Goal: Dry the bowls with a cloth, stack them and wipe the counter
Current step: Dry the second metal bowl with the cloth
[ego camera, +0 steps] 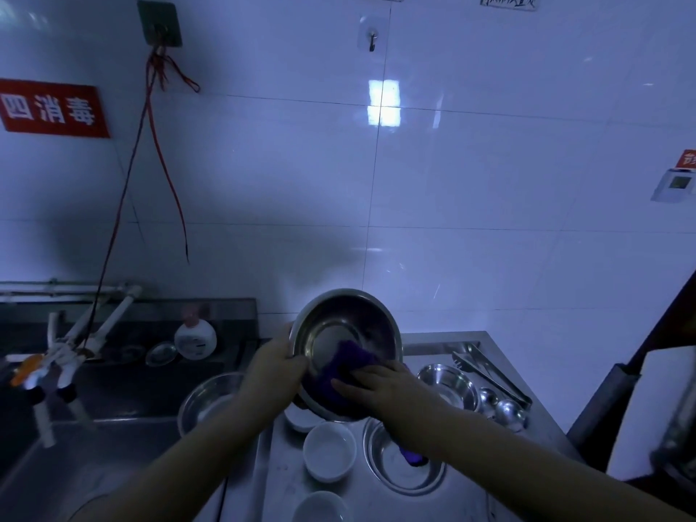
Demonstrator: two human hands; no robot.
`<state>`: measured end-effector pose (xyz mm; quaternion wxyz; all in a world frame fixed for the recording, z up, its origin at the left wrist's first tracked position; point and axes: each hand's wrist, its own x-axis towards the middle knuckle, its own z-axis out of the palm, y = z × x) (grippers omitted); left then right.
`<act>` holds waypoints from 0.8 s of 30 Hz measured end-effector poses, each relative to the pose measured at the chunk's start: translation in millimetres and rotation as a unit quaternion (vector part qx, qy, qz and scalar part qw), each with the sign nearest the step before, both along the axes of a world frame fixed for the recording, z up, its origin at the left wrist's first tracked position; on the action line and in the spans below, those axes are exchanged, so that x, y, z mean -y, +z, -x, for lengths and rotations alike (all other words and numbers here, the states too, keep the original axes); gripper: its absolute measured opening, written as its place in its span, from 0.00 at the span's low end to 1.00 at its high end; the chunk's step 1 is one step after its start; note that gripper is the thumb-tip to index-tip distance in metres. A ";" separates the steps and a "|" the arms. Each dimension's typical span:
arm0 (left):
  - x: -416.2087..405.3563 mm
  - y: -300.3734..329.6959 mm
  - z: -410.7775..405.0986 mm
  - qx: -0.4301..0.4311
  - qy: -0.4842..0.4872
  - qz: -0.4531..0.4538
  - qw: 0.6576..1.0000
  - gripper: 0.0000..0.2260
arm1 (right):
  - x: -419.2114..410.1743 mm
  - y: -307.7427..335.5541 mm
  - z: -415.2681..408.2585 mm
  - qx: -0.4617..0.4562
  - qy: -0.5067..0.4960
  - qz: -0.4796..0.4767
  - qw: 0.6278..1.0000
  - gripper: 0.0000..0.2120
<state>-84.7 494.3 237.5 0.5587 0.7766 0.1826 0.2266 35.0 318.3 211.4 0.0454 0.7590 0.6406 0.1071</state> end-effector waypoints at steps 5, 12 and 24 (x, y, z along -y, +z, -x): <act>-2.2 0.4 -1.6 -0.025 -0.025 -0.003 0.999 0.28 | -5.8 19.0 -10.9 0.111 -0.012 -0.027 0.993 0.32; 5.0 1.5 -7.4 -0.026 -0.023 0.026 0.999 0.19 | -26.4 16.3 5.0 0.024 0.007 -0.183 0.983 0.34; -14.0 17.7 -2.3 -0.055 -0.050 -0.023 0.997 0.17 | 8.9 -3.5 4.0 0.053 0.096 -0.104 0.989 0.33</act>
